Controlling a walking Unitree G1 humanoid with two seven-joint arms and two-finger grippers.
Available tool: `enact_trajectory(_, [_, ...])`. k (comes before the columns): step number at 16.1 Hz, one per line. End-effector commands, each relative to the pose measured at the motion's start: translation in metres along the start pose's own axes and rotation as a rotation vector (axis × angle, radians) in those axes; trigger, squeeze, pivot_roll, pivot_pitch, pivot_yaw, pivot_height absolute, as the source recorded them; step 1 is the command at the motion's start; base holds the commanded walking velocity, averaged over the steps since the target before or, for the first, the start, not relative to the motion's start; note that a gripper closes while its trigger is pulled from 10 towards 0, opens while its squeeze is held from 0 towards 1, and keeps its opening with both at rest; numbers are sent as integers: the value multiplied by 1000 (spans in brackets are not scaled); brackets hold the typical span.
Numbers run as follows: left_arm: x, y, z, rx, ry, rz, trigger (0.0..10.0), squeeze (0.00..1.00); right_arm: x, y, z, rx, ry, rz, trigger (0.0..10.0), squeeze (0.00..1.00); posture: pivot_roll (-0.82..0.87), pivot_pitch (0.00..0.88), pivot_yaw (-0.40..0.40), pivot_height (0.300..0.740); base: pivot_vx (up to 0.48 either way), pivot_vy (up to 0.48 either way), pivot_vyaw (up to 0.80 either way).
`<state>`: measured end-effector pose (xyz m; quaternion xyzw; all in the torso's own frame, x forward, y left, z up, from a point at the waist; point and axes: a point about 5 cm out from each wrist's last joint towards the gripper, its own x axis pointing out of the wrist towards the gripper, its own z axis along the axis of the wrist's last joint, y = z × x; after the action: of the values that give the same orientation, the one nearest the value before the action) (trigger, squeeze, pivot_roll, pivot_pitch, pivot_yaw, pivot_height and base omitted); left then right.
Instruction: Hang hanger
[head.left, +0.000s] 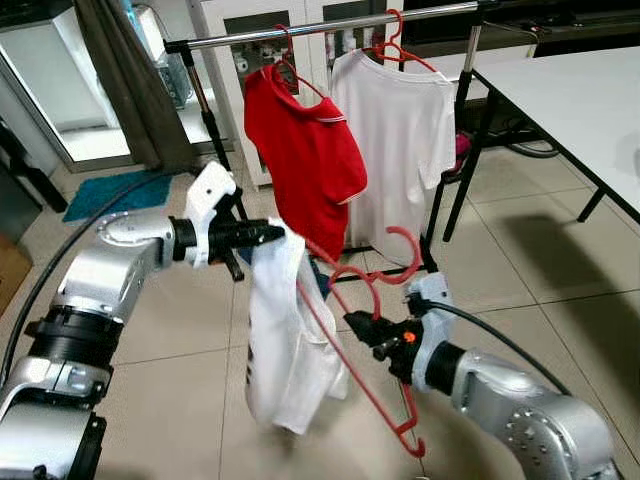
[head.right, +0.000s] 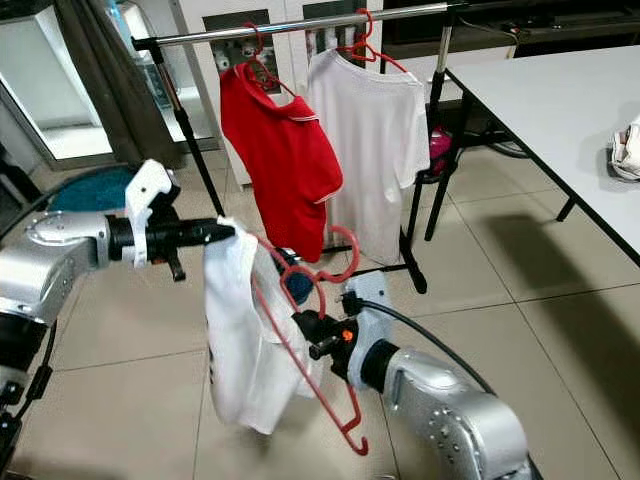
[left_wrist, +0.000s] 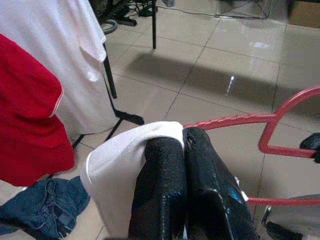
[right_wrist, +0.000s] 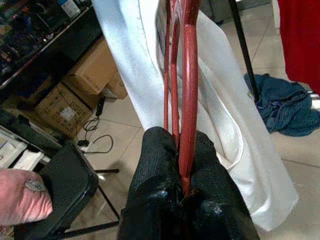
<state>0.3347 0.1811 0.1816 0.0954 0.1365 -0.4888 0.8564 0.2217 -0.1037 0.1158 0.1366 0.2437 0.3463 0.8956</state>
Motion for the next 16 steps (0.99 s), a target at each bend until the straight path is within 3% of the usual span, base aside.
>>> enact_trajectory(1, [-4, -5, 6, 27, -3, -42, 0, 0, 5, 0, 6, -12, -29, -25, 0, 0, -146, 0, 116, 740, 0, 0, 0])
enact_trajectory(3, [-4, -11, 2, 25, 7, -66, 0, 0, 6, -13, 19, -9, -135, -152, 0, 0, -148, 0, 115, 740, 0, 0, 0])
enact_trajectory(7, [-8, -13, -3, 9, 19, -44, 0, 0, -6, -28, 43, 14, -328, -271, 0, 0, -152, 0, 110, 740, 0, 0, 0])
enact_trajectory(16, [-20, -4, 0, 108, -47, 197, 0, 0, -3, -20, 52, 54, -487, -209, 0, 0, -147, 0, 95, 740, 0, 0, 0])
